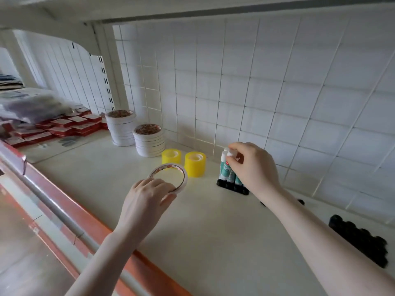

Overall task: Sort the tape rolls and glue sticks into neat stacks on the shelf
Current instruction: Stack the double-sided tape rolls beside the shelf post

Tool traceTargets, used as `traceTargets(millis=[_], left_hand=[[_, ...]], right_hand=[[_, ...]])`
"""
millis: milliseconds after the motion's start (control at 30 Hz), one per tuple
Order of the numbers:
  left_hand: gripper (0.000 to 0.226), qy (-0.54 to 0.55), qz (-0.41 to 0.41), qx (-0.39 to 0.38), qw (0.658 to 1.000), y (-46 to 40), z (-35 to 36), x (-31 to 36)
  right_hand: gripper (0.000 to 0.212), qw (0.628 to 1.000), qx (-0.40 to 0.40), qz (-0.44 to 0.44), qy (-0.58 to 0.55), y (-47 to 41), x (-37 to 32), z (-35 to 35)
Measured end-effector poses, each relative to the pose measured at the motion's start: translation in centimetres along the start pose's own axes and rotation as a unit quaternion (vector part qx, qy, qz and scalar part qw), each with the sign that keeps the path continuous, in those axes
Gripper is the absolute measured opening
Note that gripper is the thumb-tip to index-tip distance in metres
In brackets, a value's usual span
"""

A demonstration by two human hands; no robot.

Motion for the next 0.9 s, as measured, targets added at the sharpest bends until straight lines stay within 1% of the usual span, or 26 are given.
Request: traceTargets(millis=[100, 200, 333, 433, 500, 567, 733, 800, 900], left_hand=[[0.015, 0.007, -0.017, -0.001, 1.0, 0.0, 0.3, -0.3], [0.013, 0.014, -0.015, 0.001, 1.0, 0.1, 0.3, -0.3], [0.013, 0.016, -0.018, 0.007, 1.0, 0.6, 0.0, -0.3], [0.012, 0.018, -0.021, 0.011, 1.0, 0.7, -0.1, -0.2], [0.011, 0.019, -0.018, 0.016, 1.0, 0.8, -0.2, 0.0], [0.011, 0.021, -0.018, 0.017, 0.999, 0.8, -0.3, 0.0], [0.012, 0.016, -0.025, 0.019, 0.999, 1.0, -0.6, 0.1], [0.015, 0.013, -0.028, 0.023, 0.999, 0.9, -0.7, 0.1], [0.029, 0.01, -0.02, 0.029, 0.999, 1.0, -1.1, 0.1]], right_hand=[[0.019, 1.0, 0.001, -0.018, 0.016, 0.0, -0.2, 1.0], [0.017, 0.999, 0.014, -0.034, 0.023, 0.2, -0.2, 1.6], [0.012, 0.997, 0.007, -0.048, 0.052, 0.6, 0.0, 2.5], [0.006, 0.994, 0.054, -0.079, 0.062, 0.7, -0.1, 2.4], [0.009, 0.986, 0.092, -0.118, 0.073, 0.8, -0.2, 2.3], [0.009, 0.98, 0.1, -0.147, 0.086, 0.8, -0.2, 2.7], [0.011, 0.971, 0.111, -0.183, 0.107, 1.0, -0.3, 3.0], [0.018, 0.965, 0.105, -0.197, 0.139, 1.2, -0.3, 3.1], [0.038, 0.963, 0.079, -0.198, 0.167, 1.9, -0.2, 3.3]])
Point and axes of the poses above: each hand's wrist, its own y-axis away from the middle knuckle, its own z-axis out of the palm, x = y × z, the point moved 4 cm from there along -y, towards the middle knuckle, and after that the axes turned 2 degrees about x, right-handed, at the moved point
